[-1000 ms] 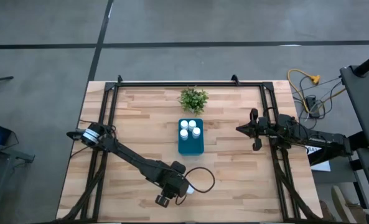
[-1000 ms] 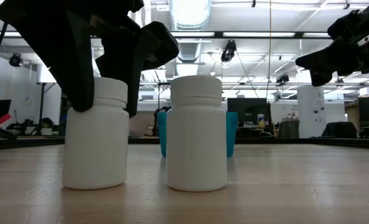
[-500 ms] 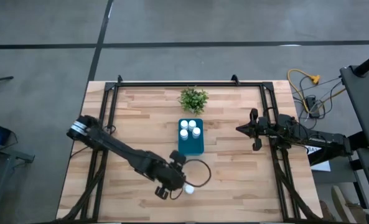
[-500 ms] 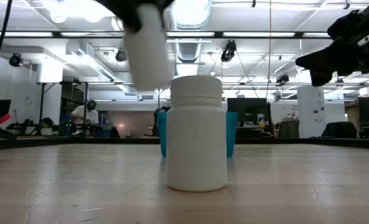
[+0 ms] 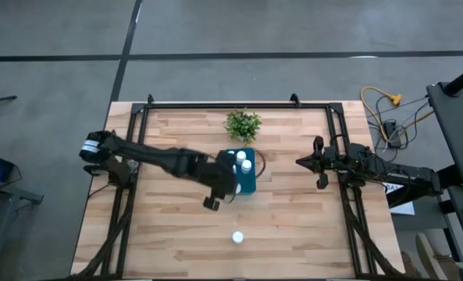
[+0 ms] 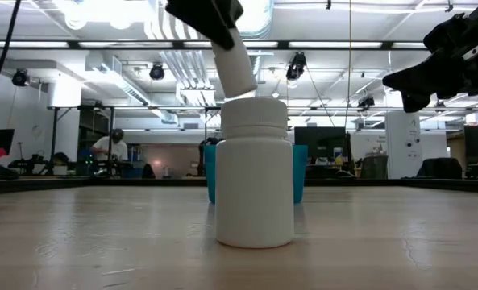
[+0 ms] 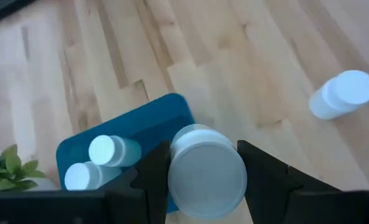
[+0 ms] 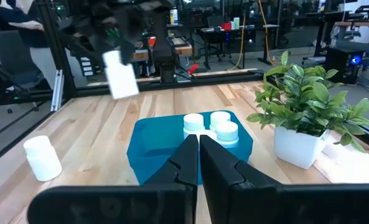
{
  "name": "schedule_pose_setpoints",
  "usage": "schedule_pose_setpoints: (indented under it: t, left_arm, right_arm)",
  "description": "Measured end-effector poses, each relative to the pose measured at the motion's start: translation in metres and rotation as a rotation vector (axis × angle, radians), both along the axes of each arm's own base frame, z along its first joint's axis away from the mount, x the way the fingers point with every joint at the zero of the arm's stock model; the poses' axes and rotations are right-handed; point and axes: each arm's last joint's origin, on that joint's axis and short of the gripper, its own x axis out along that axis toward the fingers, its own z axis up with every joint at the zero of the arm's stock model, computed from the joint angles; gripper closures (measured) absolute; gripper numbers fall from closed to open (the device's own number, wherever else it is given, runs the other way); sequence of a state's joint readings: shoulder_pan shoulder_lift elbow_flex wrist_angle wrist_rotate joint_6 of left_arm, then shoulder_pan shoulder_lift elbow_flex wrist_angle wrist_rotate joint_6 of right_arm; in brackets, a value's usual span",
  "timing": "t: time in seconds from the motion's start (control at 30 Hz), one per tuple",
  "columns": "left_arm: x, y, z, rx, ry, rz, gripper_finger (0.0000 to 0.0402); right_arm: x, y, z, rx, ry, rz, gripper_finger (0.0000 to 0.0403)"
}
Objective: Pick and place pill bottles into a basket
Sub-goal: Put the white pill bottle into the blue bin
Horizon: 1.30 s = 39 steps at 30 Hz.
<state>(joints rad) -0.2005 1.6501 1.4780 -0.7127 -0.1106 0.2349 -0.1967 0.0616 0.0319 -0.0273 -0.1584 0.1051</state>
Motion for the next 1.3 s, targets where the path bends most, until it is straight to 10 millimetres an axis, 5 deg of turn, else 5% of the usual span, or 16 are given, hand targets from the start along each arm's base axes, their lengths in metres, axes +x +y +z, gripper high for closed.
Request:
schedule_pose_setpoints:
  t: [0.3,0.63,0.97,1.3]
  left_arm:
    - [0.016,0.038,-0.02,-0.084,0.077,0.006,0.0257]
    - [0.03,0.049,-0.05,-0.101,0.175,0.004,0.0257]
    - [0.03,0.066,-0.052,-0.106,0.187,0.043,0.0257]
    - [0.038,0.065,-0.076,-0.168,0.257,0.012,0.0257]
  right_arm:
    - [0.0,0.0,0.0,-0.003,0.002,0.0,0.0394]
    - [0.0,0.0,0.0,-0.003,0.002,0.0,0.0394]
    - [0.002,0.0,-0.003,0.003,0.031,0.0,0.0394]
    - [0.004,-0.001,-0.005,0.01,0.06,0.0,0.0394]
